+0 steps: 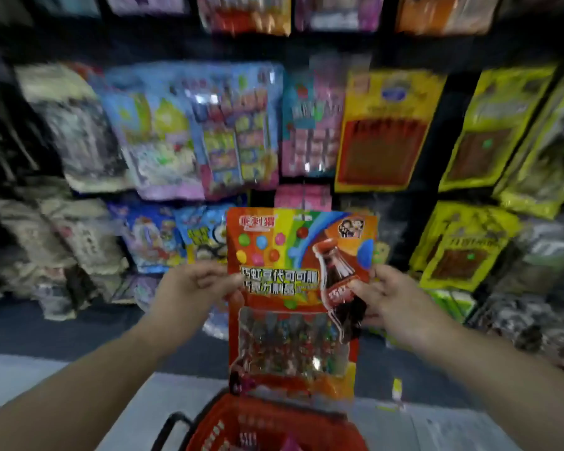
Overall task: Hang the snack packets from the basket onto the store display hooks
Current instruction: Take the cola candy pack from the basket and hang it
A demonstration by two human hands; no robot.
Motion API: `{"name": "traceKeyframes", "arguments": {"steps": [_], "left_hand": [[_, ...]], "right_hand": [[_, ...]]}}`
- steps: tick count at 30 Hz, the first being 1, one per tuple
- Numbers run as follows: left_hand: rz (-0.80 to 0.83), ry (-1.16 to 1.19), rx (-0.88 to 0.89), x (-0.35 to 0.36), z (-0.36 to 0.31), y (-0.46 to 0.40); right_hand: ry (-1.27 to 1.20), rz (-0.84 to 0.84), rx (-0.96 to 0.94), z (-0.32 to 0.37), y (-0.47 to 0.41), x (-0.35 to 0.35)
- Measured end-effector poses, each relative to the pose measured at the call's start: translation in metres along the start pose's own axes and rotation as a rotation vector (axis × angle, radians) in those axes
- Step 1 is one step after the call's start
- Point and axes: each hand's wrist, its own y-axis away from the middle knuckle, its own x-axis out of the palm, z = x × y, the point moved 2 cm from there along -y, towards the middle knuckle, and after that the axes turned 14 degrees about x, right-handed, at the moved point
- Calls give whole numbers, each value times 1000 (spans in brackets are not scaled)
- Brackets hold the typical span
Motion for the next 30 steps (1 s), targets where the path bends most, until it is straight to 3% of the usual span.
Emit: {"name": "traceKeyframes", "arguments": {"steps": [6,13,19,30], "left_hand": [[-157,20,142,-50,-147,-27],[-145,-23,309,-89,-289,-45],[-148,-61,426,-104,-343,-43],[-95,-108,565,-144,-362,-85]], "right_hand": [[8,29,-237,149,67,-44],[48,-84,-445,274,135,-86],[133,-135,-469,317,165,-99],[137,-270,-470,363,181,-78]]}}
